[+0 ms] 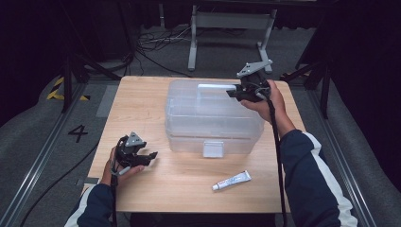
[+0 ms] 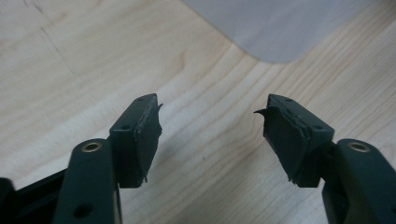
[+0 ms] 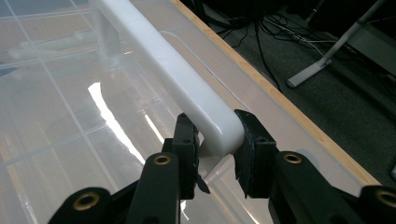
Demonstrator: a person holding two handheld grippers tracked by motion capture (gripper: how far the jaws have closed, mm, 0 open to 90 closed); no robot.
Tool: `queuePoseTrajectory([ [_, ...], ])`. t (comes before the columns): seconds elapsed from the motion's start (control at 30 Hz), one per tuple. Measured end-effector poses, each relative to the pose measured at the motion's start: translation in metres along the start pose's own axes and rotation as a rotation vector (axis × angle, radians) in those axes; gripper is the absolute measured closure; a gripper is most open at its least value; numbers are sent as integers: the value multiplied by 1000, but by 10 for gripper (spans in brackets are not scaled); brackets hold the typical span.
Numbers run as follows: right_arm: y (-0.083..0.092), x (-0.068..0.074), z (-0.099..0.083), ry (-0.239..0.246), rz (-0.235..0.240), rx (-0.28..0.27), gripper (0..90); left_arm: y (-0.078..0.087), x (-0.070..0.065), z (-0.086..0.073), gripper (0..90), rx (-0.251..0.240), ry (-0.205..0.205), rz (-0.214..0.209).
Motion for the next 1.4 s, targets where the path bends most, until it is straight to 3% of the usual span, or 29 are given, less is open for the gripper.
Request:
queuePoseTrajectory([
  [0.13,0,-1,1,-4,0,2,718,9,-2,16,484,-68,8,-25],
  [0.17,0,-1,1,-7,0,3,718,10,-3,20,568,-82,17,-28],
  [0.27,0,-1,1,-7,4,3,718,17,-6,34,672,-146,23,-39],
  [0.4,0,-2,1,-7,8,3,718,23,-14,49,770,-196,-12,-53],
  [0.53,0,-2,2,-8,5,13,718,23,-24,57,890,-206,-48,-88],
  [0.63,0,-2,3,-16,1,18,717,23,-29,65,898,-217,-68,-91],
  [1.07,-1,-5,6,-20,-8,38,714,18,-36,84,900,-254,-84,-94],
  [1.4,-1,-5,6,-14,-15,45,712,11,-43,91,898,-255,-96,-110],
])
Point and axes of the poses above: each handheld gripper's, and its own axes: y roughly backward along the jaws, z roughly out of its top, x roughly to its left, the point moved 8 cm from there along -y, roughly forward along the jaws, and after that the axes turned 8 degrees about -x, right-handed, at the moved point
